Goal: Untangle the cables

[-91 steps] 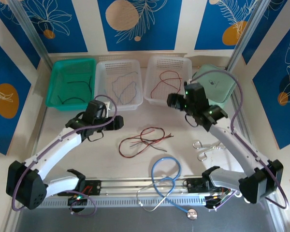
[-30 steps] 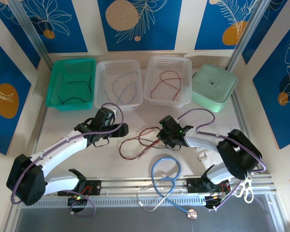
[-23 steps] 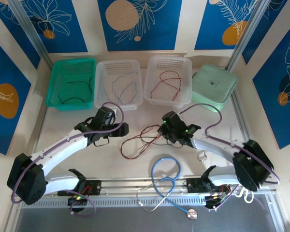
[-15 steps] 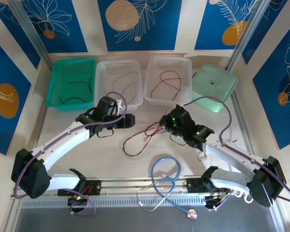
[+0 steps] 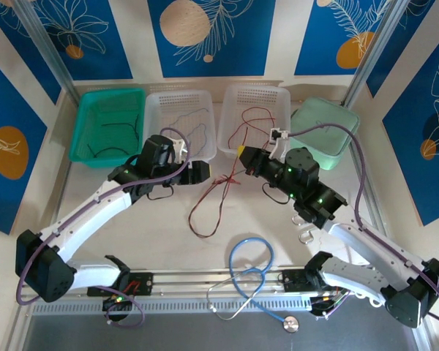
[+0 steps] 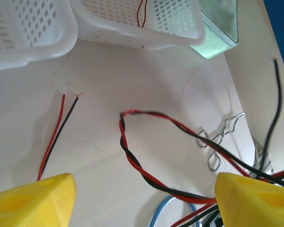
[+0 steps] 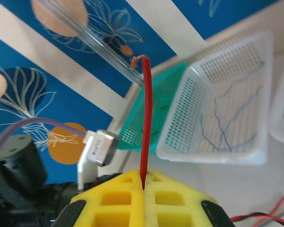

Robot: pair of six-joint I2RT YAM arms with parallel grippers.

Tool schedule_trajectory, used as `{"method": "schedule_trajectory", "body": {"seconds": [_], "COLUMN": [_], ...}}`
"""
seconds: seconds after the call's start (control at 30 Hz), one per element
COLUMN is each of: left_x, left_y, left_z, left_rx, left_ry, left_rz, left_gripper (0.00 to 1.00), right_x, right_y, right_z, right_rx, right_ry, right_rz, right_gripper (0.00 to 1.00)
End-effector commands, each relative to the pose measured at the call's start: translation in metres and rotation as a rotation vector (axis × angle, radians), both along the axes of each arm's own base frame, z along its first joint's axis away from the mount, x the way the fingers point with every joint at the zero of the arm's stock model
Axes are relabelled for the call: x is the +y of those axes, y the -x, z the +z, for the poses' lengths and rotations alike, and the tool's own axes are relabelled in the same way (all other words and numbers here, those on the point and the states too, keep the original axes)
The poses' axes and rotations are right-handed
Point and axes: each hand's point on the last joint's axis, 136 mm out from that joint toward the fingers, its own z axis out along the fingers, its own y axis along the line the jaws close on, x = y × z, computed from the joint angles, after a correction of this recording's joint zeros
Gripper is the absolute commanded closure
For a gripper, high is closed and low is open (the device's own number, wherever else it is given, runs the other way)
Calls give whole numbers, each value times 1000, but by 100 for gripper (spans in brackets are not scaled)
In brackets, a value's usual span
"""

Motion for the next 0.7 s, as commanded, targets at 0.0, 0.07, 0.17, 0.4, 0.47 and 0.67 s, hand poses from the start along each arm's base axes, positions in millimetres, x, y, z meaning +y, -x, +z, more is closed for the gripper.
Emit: {"method": "schedule_trajectory", "body": {"seconds": [0.0, 0.07, 0.17, 0.4, 0.47, 0.67], "left_x": [-4, -3, -3, -2, -4, -12], "left_y": [4, 3, 2, -1, -2, -1], "left_z": [18, 17, 19, 26, 31, 51], "left_rx": [-25, -23, -30, -50, -60, -80], "left_ry": [49, 44, 47, 51, 65, 100], "left_rz": [-15, -13, -12, -11, -20, -65], "left_gripper": [22, 22, 21, 20, 20, 20], "right_x": [-5, -9, -15, -27, -26, -18], "right_y": [-6, -15, -23, -35, -34, -21], "right_z": [21, 20, 27, 46, 48, 58], "right_rx": [-101, -96, -107, -125, -126, -143], "right_ry": [4, -4, -22, -29, -26, -60], "right_rz": [-8, -18, -23, -21, -7, 78], "right_gripper": [100, 100, 100, 100, 100, 100]}}
